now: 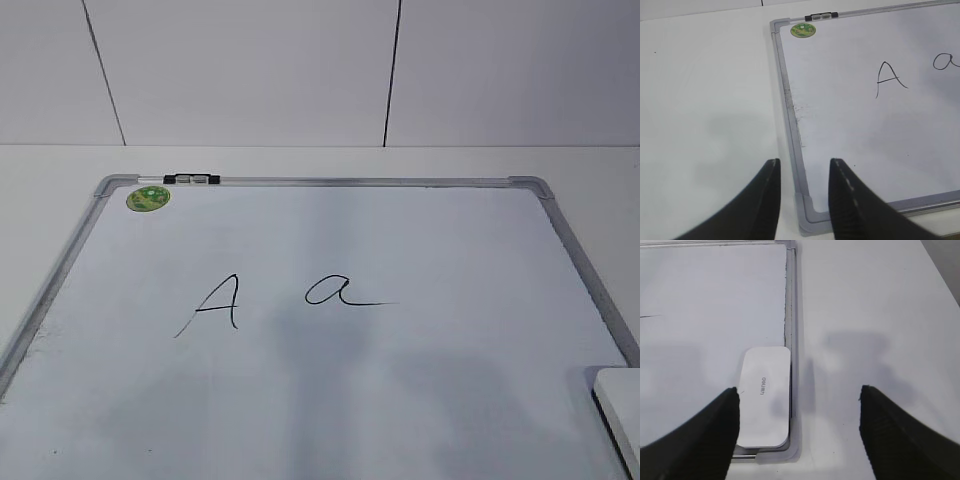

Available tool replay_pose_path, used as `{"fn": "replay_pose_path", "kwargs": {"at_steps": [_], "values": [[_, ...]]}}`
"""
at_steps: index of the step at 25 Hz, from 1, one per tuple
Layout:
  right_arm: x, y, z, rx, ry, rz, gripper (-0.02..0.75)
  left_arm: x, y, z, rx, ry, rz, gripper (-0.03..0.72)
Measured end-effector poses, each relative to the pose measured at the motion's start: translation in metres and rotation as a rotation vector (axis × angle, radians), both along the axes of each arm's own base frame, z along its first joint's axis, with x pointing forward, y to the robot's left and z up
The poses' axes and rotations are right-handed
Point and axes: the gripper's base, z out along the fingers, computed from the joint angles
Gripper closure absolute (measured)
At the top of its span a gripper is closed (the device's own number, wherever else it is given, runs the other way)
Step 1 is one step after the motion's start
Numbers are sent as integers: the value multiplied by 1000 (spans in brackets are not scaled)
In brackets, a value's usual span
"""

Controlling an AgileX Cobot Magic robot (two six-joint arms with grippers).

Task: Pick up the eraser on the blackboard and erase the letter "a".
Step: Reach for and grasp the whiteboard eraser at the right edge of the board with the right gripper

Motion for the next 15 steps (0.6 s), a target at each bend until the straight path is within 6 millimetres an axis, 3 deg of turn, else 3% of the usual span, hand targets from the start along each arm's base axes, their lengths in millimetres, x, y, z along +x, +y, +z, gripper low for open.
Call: {"fn": "replay_pose_path", "kwargs": {"at_steps": [15], "values": [[0, 0, 0, 0, 0, 0, 146, 0, 0, 0, 0, 0, 0, 443]]}}
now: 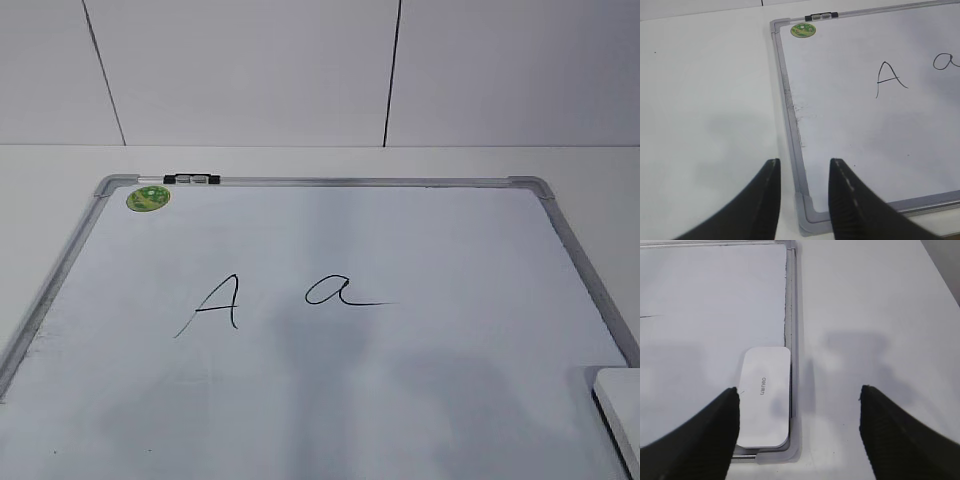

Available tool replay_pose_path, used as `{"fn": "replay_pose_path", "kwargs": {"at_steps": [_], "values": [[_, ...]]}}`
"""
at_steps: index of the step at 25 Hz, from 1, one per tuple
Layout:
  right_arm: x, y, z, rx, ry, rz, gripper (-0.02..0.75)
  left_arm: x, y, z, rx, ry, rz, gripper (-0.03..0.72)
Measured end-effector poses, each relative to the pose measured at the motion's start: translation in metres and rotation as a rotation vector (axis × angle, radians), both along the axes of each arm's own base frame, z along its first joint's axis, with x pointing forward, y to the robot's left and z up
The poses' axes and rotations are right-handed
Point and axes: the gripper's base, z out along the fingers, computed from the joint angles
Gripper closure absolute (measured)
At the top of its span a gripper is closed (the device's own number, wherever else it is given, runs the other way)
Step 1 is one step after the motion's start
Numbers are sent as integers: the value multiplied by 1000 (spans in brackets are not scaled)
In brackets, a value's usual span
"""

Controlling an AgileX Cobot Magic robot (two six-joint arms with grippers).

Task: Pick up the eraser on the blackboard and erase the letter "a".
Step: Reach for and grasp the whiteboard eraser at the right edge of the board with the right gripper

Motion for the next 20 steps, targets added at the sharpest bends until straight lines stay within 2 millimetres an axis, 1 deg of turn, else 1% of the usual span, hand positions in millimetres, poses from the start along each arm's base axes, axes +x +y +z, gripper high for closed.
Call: {"fn": "replay_pose_path", "kwargs": {"at_steps": [20], "values": [[0, 0, 0, 0, 0, 0, 146, 0, 0, 0, 0, 0, 0, 443]]}}
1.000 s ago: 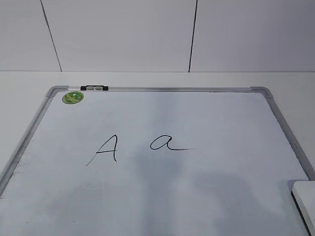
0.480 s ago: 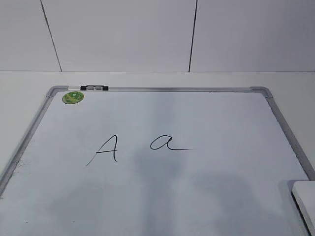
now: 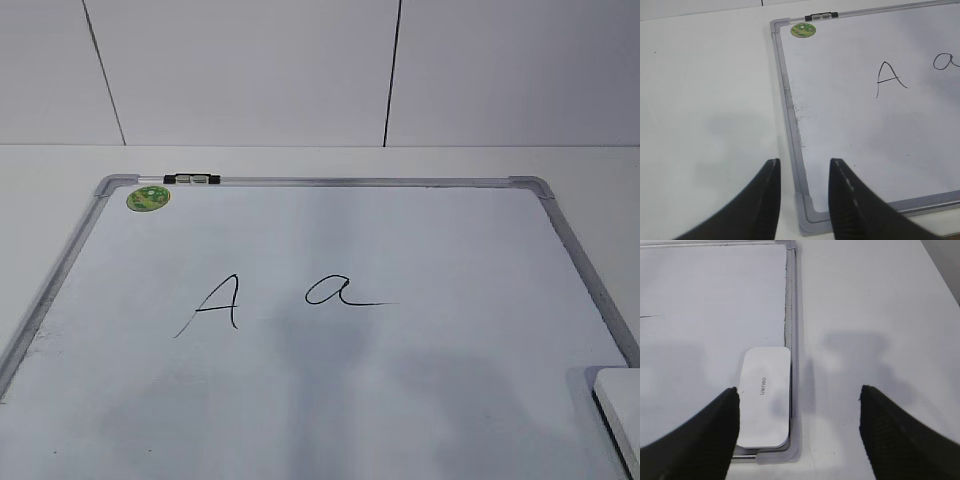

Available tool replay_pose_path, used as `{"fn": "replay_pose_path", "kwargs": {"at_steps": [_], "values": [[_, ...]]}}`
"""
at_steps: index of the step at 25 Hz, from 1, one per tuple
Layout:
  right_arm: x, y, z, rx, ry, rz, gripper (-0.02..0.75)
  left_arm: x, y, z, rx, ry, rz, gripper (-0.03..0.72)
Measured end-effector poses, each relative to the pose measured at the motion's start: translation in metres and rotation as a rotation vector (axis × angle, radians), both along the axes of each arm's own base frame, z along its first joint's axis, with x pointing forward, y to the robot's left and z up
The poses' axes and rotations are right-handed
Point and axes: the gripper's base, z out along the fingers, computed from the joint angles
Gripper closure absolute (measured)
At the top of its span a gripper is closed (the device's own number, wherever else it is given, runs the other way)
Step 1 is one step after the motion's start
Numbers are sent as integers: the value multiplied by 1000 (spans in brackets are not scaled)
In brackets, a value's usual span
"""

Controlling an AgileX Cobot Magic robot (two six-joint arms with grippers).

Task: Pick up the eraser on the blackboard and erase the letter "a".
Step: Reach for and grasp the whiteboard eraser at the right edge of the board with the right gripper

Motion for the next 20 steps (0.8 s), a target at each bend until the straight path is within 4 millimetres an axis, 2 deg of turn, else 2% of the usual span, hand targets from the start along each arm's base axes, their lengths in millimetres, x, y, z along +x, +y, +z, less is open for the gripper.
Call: {"fn": "replay_pose_path", "kwargs": {"at_steps": [7, 10, 20], "values": [[-1, 4, 0, 36, 7, 25, 146, 0, 0, 0, 0, 0, 0, 443], [1, 4, 5, 38, 63, 25, 146, 0, 0, 0, 0, 0, 0, 443], [54, 7, 22, 42, 384, 55, 146, 0, 0, 0, 0, 0, 0, 444]]}}
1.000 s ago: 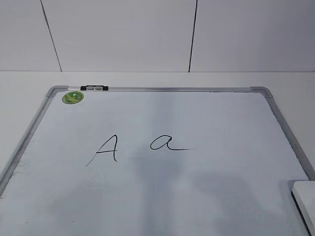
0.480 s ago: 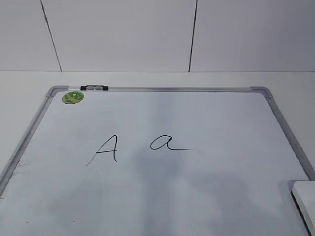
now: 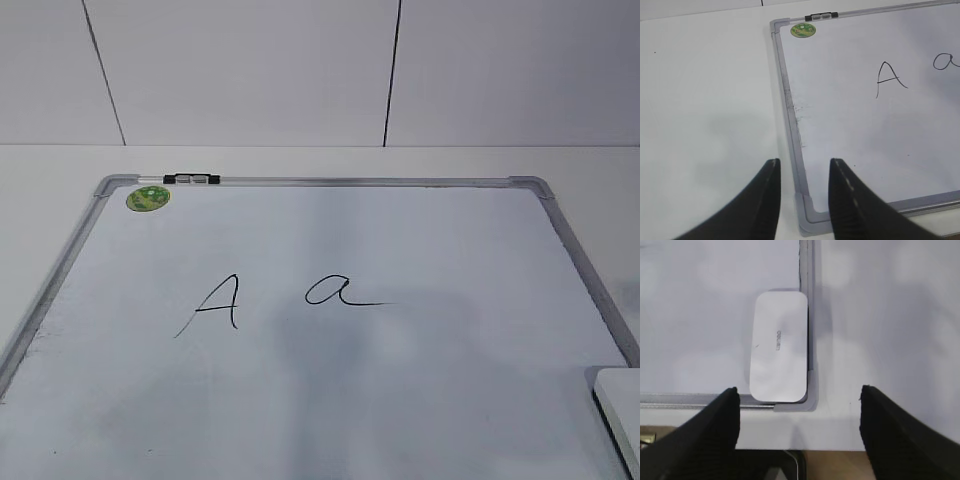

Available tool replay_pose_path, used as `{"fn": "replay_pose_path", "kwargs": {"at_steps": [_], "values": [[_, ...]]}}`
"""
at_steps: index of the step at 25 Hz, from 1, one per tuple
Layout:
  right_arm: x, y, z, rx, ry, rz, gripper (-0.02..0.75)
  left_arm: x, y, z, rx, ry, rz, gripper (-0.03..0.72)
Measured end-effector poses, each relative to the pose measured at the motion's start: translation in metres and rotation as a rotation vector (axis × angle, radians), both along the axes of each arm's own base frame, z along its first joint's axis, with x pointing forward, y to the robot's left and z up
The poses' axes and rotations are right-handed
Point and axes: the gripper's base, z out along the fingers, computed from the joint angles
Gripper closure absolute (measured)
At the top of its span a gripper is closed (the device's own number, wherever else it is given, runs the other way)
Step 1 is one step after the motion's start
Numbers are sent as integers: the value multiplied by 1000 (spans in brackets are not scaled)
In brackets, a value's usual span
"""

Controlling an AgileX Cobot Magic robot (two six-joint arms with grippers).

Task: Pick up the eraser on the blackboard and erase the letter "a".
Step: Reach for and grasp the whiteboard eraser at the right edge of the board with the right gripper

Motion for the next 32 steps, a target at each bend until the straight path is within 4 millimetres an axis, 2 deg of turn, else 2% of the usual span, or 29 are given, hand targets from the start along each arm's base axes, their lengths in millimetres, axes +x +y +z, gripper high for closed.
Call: {"fn": "replay_pose_path", "kwargs": {"at_steps": [4, 8, 23, 32], "values": [[21, 6, -7, 38, 153, 44, 146, 0, 0, 0, 0, 0, 0, 443], [35, 9, -13, 75, 231, 62, 146, 0, 0, 0, 0, 0, 0, 444], [78, 11, -33, 85, 359, 56, 146, 0, 0, 0, 0, 0, 0, 444], [88, 11, -37, 85, 350, 49, 146, 0, 0, 0, 0, 0, 0, 444]]}}
